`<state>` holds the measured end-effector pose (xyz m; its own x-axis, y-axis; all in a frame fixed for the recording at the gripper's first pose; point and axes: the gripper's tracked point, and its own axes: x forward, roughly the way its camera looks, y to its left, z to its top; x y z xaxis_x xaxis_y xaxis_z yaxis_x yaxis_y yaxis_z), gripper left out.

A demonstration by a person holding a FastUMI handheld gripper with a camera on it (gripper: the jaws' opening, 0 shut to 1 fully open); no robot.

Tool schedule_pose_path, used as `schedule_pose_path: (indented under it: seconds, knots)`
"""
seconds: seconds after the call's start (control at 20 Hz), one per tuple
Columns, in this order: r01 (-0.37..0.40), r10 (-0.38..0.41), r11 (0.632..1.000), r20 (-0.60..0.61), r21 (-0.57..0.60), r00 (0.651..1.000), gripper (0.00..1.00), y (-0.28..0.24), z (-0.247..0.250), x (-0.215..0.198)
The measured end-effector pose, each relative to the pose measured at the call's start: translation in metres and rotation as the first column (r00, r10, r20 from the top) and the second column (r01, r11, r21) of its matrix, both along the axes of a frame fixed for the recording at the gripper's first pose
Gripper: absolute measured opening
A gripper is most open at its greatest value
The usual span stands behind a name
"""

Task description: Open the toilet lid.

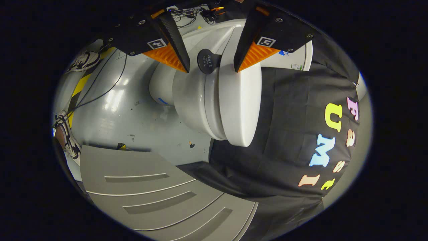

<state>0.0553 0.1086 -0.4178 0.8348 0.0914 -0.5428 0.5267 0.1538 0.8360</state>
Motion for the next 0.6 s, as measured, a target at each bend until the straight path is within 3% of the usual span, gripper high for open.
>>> schedule_pose_path:
  seconds: [0.35, 0.4, 0.6]
  knots:
    - [0.027, -0.028, 0.997, 0.016, 0.067, 0.999, 0.51, 0.002, -0.006, 0.006]
    - [0.034, -0.036, 0.996, 0.012, 0.087, 0.999, 0.41, 0.002, -0.010, 0.008]
    - [0.049, -0.051, 0.991, 0.014, 0.127, 0.999, 0.20, 0.003, -0.014, 0.007]
